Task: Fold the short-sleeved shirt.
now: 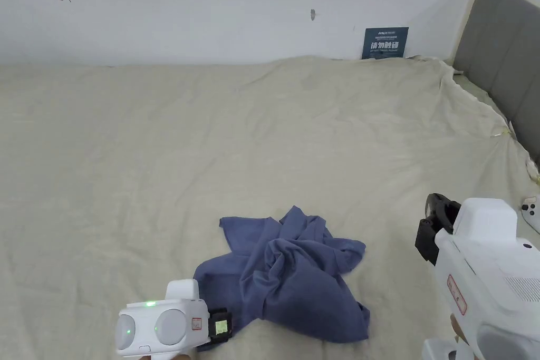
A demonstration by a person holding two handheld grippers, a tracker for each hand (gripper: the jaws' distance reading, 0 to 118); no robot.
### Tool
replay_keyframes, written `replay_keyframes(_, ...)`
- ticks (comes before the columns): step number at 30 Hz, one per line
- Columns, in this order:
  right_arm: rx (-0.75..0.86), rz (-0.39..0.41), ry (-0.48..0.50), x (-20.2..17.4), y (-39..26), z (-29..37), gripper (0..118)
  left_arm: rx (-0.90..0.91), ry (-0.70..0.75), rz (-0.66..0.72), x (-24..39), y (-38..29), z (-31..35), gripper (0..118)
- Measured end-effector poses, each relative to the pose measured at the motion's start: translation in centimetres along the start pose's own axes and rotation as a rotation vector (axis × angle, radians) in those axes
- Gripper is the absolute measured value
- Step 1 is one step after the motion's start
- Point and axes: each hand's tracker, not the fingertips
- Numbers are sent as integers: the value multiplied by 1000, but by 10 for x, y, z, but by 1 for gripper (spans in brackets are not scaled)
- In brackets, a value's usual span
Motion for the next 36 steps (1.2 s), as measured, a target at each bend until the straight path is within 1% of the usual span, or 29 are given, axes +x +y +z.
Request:
replay_keyframes(3,-14,-3,2,1,-3,-2,0,-4,56,-41,6,-3,-13,81)
replay_keyframes(5,-22,-1,2,2,-4,-4,0,1,73,-33,10,-5,-18,80)
replay_keyframes(7,-28,1,1,4,-5,-5,0,4,114,-75,17,-5,-16,75)
replay_keyframes(8,-31,1,1,4,-6,-7,0,10,110,-104,21,-7,-13,67)
replay_keyframes(10,-39,-1,1,5,-8,-10,0,36,112,-170,28,-8,-9,30)
replay_keyframes(11,-44,-3,1,5,-9,-13,0,38,96,-198,30,-8,-10,15)
replay_keyframes(12,-50,-5,3,6,-10,-15,0,32,81,-211,30,-8,-10,7)
replay_keyframes(14,-66,-11,7,5,-11,-22,0,29,71,-196,24,-6,-9,2)
replay_keyframes(17,-105,-22,18,5,-16,-41,0,90,-32,-62,9,-1,7,0)
replay_keyframes(21,-243,-71,57,3,-27,-85,0,156,-73,-82,3,10,33,0)
replay_keyframes(23,-331,-59,68,-2,-35,-112,4,176,-94,-77,1,16,41,0)
replay_keyframes(25,-398,-52,83,-6,-44,-138,27,203,-107,-66,2,23,45,0)
replay_keyframes(26,-427,-62,89,-8,-49,-149,43,218,-110,-59,1,25,46,0)
replay_keyframes(27,-467,-75,103,-10,-55,-163,68,222,-113,-56,0,26,47,0)
replay_keyframes(28,-511,-75,107,-12,-60,-174,82,219,-117,-54,-1,27,46,0)
replay_keyframes(29,-541,-85,97,-14,-66,-185,91,218,-120,-51,-1,28,45,0)
replay_keyframes(33,-648,-46,73,-22,-92,-220,92,213,-132,-42,-8,32,36,0)
replay_keyframes(35,-718,-54,53,-36,-96,-220,91,207,-136,-40,-9,33,34,0)
replay_keyframes(36,-738,-65,57,-38,-101,-222,86,204,-138,-40,-9,32,35,0)
